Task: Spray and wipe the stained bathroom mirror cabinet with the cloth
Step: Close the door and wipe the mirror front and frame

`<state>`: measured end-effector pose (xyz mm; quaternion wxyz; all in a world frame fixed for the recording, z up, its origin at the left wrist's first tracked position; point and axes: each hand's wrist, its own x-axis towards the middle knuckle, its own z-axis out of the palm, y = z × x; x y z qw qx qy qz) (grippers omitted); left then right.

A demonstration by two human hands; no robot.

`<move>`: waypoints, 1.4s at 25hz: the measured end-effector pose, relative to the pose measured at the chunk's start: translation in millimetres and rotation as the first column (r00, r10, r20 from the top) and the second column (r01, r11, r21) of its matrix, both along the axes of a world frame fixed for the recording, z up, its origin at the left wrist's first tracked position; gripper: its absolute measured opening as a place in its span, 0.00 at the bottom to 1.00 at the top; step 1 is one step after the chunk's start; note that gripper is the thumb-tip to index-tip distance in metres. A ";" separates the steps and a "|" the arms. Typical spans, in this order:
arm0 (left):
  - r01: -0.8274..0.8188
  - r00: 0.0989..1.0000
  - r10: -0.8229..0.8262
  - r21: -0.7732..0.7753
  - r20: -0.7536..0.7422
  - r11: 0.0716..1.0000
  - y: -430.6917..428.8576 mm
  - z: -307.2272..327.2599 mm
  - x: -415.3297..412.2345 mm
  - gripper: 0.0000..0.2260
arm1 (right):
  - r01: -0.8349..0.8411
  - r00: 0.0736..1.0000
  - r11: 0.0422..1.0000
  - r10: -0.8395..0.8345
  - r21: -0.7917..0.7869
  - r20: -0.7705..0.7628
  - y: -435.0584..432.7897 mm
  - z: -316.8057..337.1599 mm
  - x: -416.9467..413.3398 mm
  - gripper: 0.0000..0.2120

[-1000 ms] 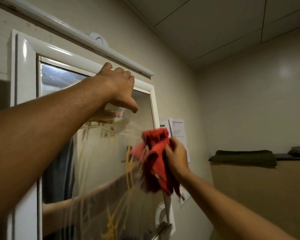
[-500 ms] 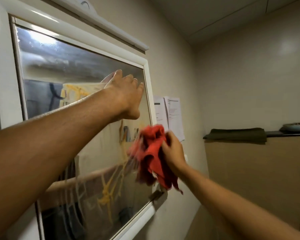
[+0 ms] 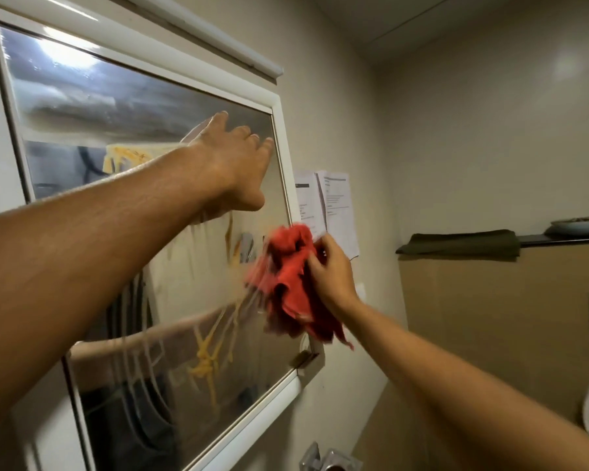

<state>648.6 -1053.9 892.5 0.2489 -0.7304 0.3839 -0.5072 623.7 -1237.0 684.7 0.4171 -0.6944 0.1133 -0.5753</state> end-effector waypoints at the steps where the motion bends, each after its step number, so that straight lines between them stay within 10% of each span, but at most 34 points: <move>1: 0.001 1.000 -0.001 0.004 0.002 1.000 0.7 -3.1 -0.9 0.43 | -0.048 0.998 0.996 0.052 0.070 -0.046 6.3 -40.2 -6.4 0.07; 4: 0.000 1.000 0.001 0.036 -0.022 0.999 -1.9 -24.5 -8.7 0.41 | -0.168 0.965 0.967 0.200 0.190 -0.168 19.9 -104.3 -29.0 0.07; 10: 0.073 0.994 -0.065 0.094 -0.085 0.993 -8.6 -56.4 -15.4 0.42 | -0.020 0.999 1.000 0.020 0.016 0.025 0.4 31.9 -0.9 0.05; 16: 0.107 0.987 -0.084 0.180 -0.134 0.978 -2.5 -102.5 -17.8 0.40 | -0.219 0.960 0.891 0.269 0.399 -0.074 23.2 -148.8 -29.4 0.02; 24: 0.148 0.976 -0.105 0.227 -0.192 0.962 0.7 -119.2 -19.4 0.40 | -0.202 0.975 0.904 0.220 0.376 -0.006 3.8 -86.9 -16.8 0.08; 29: 0.153 0.977 -0.108 0.249 -0.184 0.956 4.7 -134.0 -26.3 0.39 | -0.191 0.975 0.651 0.212 0.735 0.066 29.7 -154.9 -22.3 0.07; 33: 0.176 0.968 -0.124 0.241 -0.218 0.955 9.9 -140.5 -29.6 0.40 | -0.341 0.940 0.202 0.064 0.918 0.335 44.6 -142.8 -6.8 0.13; 35: 0.170 0.970 -0.118 0.243 -0.212 0.955 14.5 -143.8 -26.5 0.40 | -0.334 0.942 0.203 0.088 0.920 0.323 67.8 -153.6 -2.0 0.12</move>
